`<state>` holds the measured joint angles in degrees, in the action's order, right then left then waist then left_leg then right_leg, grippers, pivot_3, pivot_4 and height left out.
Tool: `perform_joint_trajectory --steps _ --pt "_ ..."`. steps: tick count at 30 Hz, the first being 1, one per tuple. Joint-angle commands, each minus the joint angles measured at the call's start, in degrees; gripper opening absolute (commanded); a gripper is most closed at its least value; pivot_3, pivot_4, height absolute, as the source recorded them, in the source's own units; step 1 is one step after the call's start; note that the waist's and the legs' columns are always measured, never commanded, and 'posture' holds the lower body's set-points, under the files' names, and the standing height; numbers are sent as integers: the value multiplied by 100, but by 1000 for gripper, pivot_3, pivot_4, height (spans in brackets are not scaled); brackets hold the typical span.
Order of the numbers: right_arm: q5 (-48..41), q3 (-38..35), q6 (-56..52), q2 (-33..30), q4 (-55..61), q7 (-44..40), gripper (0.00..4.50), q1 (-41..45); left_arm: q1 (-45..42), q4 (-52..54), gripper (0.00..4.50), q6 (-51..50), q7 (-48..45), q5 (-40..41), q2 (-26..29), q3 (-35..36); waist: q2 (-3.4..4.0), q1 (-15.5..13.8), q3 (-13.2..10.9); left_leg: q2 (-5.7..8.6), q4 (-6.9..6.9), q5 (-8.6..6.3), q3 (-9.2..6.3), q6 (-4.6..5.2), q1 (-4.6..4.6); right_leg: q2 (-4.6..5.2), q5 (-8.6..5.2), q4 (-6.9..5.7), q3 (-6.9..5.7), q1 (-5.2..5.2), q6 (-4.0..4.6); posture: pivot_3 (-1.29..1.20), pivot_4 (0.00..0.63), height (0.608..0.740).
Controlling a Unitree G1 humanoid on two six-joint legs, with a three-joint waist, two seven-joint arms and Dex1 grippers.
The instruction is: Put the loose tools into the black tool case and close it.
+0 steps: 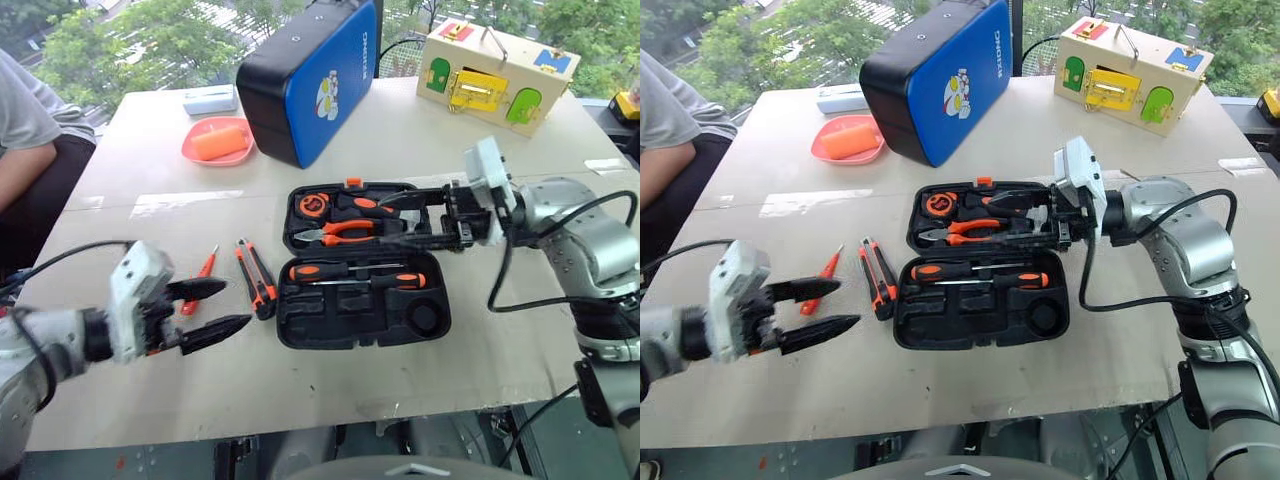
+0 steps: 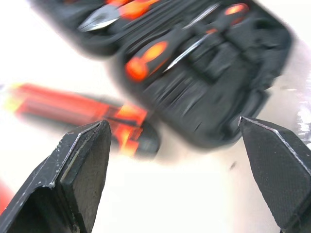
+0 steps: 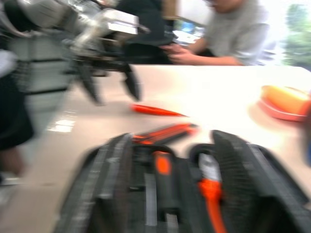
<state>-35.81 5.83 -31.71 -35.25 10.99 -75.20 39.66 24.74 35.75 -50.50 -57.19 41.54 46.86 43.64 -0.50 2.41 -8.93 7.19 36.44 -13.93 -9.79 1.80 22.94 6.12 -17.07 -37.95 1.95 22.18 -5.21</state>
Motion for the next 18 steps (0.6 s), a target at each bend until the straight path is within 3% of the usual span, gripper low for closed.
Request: perform_joint_trajectory --steps 1,2,6,8,12,18 --pt "-212 -111 24 -187 145 -373 4102 108 868 375 4500 168 314 -110 -693 1068 -3 -16 2 -1 0 -1 6 0 -3 0 1 0 5 -1 1 0 150 735" --pt "-197 -88 59 -196 116 -412 4474 122 1207 426 4500 319 361 -179 -981 1263 -7 -24 3 -2 0 -1 4 0 -4 0 1 2 2 -1 1 0 150 735" --pt "-124 -46 172 -135 -13 -446 4474 181 1923 423 4500 766 600 -415 -1588 1517 -7 -141 4 -4 1 -5 6 5 -5 2 5 0 4 -3 9 0 150 735" --pt "-135 -56 179 -122 -8 -440 4474 183 1794 302 4500 617 949 -224 -1629 1607 -6 -245 3 -4 1 -14 2 21 -5 3 9 0 6 -6 16 0 150 735" --pt "-124 -56 163 -117 101 -407 4474 149 1300 179 4500 274 1350 43 -1253 1352 -9 -361 5 -6 8 -14 -12 21 -5 0 15 -3 -6 -11 26 0 150 735" --pt "-125 -91 120 -173 461 -196 4474 -70 -236 -470 4500 -823 2332 -166 -201 104 -12 -295 11 -7 7 -1 -12 -2 -7 -6 17 -5 -23 -10 25 0 150 735"
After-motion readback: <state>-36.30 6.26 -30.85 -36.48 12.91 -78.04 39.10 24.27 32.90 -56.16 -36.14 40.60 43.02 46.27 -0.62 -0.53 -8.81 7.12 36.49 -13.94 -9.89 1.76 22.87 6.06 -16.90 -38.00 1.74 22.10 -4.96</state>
